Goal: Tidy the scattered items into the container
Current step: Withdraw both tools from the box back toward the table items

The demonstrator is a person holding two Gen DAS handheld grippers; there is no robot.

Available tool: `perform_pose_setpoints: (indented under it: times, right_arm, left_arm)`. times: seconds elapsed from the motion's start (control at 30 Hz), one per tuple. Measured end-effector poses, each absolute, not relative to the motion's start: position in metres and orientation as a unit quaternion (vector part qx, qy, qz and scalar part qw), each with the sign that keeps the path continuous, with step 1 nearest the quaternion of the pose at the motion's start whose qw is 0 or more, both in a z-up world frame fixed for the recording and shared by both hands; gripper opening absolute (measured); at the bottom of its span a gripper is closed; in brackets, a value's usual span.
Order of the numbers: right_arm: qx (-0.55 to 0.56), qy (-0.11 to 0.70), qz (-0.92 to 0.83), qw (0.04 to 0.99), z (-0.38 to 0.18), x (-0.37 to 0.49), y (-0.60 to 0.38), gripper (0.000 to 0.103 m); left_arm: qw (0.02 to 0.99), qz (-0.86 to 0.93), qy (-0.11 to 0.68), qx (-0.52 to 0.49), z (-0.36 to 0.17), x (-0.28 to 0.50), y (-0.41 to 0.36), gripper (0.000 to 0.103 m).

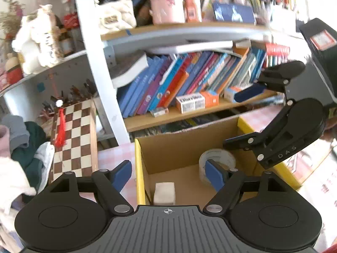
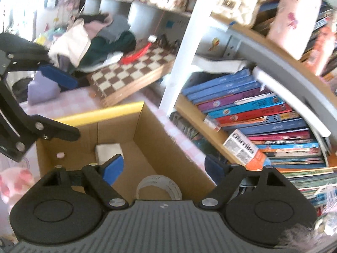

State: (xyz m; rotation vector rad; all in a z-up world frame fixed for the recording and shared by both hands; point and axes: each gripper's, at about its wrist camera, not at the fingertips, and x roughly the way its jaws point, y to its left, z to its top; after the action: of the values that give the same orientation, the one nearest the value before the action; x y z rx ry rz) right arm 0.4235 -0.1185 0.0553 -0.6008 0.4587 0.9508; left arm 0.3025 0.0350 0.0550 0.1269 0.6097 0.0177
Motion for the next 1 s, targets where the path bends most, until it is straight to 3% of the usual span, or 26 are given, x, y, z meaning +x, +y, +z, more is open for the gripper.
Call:
perform_pose_setpoints:
  times: [0.5, 1.0]
  right_arm:
    - [-0.231, 0.172, 0.358, 0.888, 0.091, 0.323, -0.166, 0.094]
    - [-0.175, 0.172, 0.269, 0.931, 0.088, 0.212, -0.195, 0.097]
  left_arm:
    - [0.971, -0.004, 0.233, 0.061, 0.078, 0.208, 0.032, 0.089]
    - [0.971, -0.022, 0.236, 0.031, 0.068, 0.129, 0.046, 0.091]
